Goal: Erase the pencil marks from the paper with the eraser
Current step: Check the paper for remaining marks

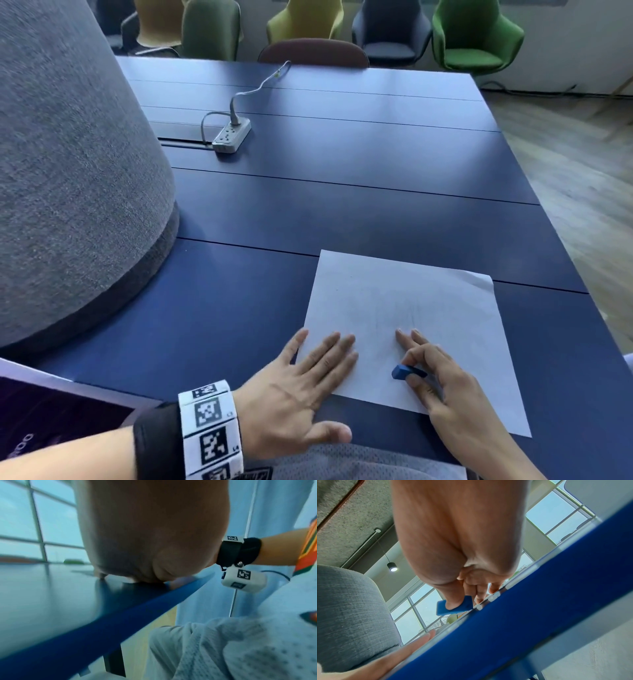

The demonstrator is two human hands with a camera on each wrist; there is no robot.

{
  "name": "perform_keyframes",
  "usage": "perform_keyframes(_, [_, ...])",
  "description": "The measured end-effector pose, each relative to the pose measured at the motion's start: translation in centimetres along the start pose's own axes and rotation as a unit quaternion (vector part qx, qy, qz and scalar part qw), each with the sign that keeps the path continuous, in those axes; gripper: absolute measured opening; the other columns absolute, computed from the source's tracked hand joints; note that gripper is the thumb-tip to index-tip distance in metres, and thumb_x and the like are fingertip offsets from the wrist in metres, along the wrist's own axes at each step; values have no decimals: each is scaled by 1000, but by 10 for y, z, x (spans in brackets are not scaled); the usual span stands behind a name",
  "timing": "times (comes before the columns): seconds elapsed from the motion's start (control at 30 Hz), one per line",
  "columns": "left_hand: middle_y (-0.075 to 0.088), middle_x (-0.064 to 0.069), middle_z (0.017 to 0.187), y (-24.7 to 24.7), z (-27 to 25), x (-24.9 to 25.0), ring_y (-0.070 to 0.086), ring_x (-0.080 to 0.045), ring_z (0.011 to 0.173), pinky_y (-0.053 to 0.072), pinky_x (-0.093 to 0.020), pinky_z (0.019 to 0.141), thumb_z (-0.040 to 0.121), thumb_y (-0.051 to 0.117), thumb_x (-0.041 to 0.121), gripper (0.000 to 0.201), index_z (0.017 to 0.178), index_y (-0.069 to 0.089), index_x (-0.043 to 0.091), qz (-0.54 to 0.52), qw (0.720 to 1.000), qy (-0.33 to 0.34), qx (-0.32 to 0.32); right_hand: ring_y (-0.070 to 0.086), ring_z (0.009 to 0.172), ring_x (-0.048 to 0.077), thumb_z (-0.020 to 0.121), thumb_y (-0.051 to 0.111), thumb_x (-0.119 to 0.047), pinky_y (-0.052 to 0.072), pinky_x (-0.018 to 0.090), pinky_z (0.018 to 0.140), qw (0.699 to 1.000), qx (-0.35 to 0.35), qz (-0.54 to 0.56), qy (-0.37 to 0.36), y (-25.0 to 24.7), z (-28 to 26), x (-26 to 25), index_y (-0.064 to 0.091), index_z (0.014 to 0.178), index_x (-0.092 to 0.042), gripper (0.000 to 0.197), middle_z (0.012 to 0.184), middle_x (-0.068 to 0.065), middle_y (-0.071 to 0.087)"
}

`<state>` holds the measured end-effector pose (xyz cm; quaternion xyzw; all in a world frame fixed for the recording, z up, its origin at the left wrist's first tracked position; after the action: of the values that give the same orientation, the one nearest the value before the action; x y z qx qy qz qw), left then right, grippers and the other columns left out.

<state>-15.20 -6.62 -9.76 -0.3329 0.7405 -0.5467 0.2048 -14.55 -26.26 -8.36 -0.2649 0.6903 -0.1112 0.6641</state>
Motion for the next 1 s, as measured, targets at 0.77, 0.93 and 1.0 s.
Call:
perform_keyframes(0.77, [-39, 1, 151, -31, 61, -24, -35, -11, 140, -22, -46, 114, 76, -7, 77, 92, 143, -32, 18, 19, 992, -51, -111, 24, 131, -22, 89, 58, -1, 19, 22, 117, 999, -17, -19, -19, 0, 3, 0, 48, 91, -37, 38, 128, -50, 37])
perform_keyframes(0.93, [-34, -3, 153, -45, 69, -74, -29, -15, 143, -19, -50, 115, 69, -13, 78, 104, 146, -26, 10, 37, 979, -172, -102, 23, 131, -22, 89, 57, 1, 20, 27, 118, 1000, -11, -10, -11, -1, 1, 0, 49, 93, -36, 39, 128, -50, 36])
perform_keyframes(1.0, [-34, -2, 154, -52, 83, -59, -31, -14, 142, -18, -49, 115, 82, -3, 76, 96, 149, -23, 11, 35, 986, -137, -87, 24, 131, -22, 88, 58, 0, 22, 28, 118, 1000, -7, -17, -11, -2, 2, 0, 49, 92, -37, 39, 127, -50, 38])
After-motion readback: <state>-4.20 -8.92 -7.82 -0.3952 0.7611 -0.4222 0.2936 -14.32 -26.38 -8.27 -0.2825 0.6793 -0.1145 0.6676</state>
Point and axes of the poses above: each hand's wrist, its own z-axis towards the middle knuckle, its own y-axis out of the palm, x = y × z, the point moved 7 cm from there along z, towards the middle knuckle
